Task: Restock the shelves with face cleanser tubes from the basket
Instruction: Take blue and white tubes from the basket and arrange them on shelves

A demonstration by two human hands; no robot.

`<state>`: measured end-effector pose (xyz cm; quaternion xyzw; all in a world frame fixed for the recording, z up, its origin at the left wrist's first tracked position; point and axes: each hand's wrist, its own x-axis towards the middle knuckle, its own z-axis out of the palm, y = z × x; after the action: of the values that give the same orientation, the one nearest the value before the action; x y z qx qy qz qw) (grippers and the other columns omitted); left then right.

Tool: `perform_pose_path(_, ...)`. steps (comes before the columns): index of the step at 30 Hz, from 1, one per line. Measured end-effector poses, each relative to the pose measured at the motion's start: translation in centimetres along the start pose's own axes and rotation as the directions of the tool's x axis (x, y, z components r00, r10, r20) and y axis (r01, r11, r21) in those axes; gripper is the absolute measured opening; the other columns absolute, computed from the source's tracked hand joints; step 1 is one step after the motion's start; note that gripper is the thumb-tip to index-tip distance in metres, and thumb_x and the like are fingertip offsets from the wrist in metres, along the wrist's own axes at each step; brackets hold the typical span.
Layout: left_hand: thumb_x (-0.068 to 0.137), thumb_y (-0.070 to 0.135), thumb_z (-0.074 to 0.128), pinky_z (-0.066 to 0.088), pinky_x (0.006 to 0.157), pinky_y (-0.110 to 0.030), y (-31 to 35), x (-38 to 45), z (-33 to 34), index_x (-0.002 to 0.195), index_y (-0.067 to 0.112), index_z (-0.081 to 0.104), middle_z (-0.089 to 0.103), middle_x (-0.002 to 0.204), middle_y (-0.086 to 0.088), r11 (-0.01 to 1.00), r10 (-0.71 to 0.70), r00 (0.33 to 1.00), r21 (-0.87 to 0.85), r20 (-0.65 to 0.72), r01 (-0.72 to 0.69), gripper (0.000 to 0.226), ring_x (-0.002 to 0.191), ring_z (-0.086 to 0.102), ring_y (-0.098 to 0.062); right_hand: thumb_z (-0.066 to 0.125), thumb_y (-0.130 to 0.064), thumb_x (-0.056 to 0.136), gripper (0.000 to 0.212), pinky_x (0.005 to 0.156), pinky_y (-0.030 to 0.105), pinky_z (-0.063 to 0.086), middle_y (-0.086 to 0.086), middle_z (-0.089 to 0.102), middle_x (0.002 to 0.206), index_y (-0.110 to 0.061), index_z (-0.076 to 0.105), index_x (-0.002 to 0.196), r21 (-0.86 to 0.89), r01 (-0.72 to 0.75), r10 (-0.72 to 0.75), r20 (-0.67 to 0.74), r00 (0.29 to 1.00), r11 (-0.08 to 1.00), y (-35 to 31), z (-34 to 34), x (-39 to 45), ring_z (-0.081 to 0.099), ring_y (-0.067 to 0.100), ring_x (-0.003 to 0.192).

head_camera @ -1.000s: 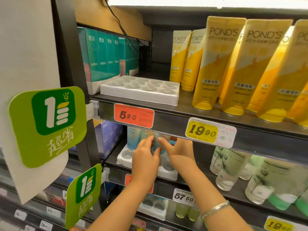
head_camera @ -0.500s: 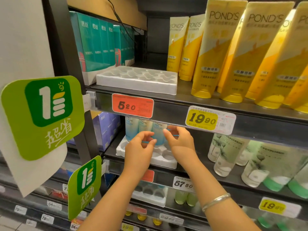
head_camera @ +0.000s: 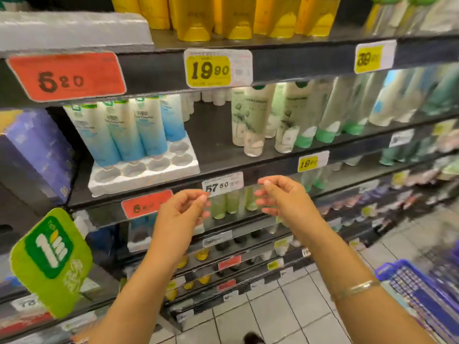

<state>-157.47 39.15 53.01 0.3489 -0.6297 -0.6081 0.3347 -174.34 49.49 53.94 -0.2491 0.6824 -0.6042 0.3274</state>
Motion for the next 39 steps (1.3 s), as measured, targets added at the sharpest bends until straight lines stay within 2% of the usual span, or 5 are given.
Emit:
perform_pose_path(7, 0.094, 0.016, 0.052, 0.049, 0.052, -0.013, -5.8, -2.3, 6.5, 0.090, 0.019, 0.065, 0.066, 0.080, 0.000, 0.950, -0.311, 0.907, 0.099, 0.285, 0.295, 0.014, 0.067, 0.059, -0.008, 0.046, -0.021, 0.097, 0.015, 0.057, 0.021, 0.046, 0.001, 0.061, 0.074, -0.015, 0.057, 0.089, 0.085, -0.309, 0.320, -0.218, 0.922, 0.947, 8.4, -7.7, -6.2, 0.059, 0.008, 0.058)
perform_pose_path(14, 0.093, 0.016, 0.053, 0.048, 0.066, -0.022, -8.9, -3.8, 14.7, 0.092, 0.017, 0.064, 0.067, 0.082, 0.000, 0.861, -0.509, 0.752, 0.254, 0.420, 0.441, 0.011, 0.070, 0.060, -0.010, 0.051, -0.022, 0.093, 0.012, 0.063, 0.026, 0.047, 0.002, 0.060, 0.075, -0.015, 0.058, 0.086, 0.370, -0.433, 0.551, -0.326, 0.768, 0.822, 15.4, -16.9, -11.4, 0.059, 0.016, 0.068)
perform_pose_path(28, 0.092, 0.013, 0.053, 0.035, 0.041, -0.013, -16.5, -8.0, 40.4, 0.078, 0.011, 0.055, 0.056, 0.053, 0.003, 0.678, -0.735, 0.516, 0.474, 0.440, 0.562, 0.014, 0.038, 0.048, -0.004, 0.052, -0.018, 0.093, 0.011, 0.059, 0.025, 0.041, 0.005, 0.059, 0.072, -0.013, 0.055, 0.084, 0.560, -0.585, 0.810, -0.403, 0.425, 0.586, 27.0, -41.5, -19.3, 0.057, 0.018, 0.064)
perform_pose_path(32, 0.090, 0.010, 0.056, 0.046, 0.062, -0.024, -17.7, -9.1, 46.9, 0.088, 0.015, 0.066, 0.067, 0.077, -0.003, 0.616, -0.788, 0.467, 0.510, 0.401, 0.601, 0.011, 0.065, 0.062, -0.013, 0.048, -0.015, 0.094, 0.014, 0.058, 0.025, 0.034, 0.006, 0.057, 0.071, -0.012, 0.055, 0.083, 0.582, -0.612, 0.844, -0.392, 0.366, 0.536, 29.1, -47.5, -20.2, 0.052, 0.017, 0.062)
perform_pose_path(39, 0.087, 0.012, 0.059, 0.045, 0.065, -0.024, -18.9, -7.9, 57.8, 0.094, 0.016, 0.066, 0.069, 0.087, -0.001, 0.596, -0.803, 0.387, 0.618, 0.453, 0.513, 0.010, 0.080, 0.063, -0.014, 0.047, -0.010, 0.093, 0.017, 0.054, 0.022, 0.027, 0.011, 0.054, 0.070, -0.009, 0.052, 0.077, 0.744, -0.528, 0.912, -0.331, 0.241, 0.409, 32.2, -55.0, -18.4, 0.050, 0.020, 0.060)
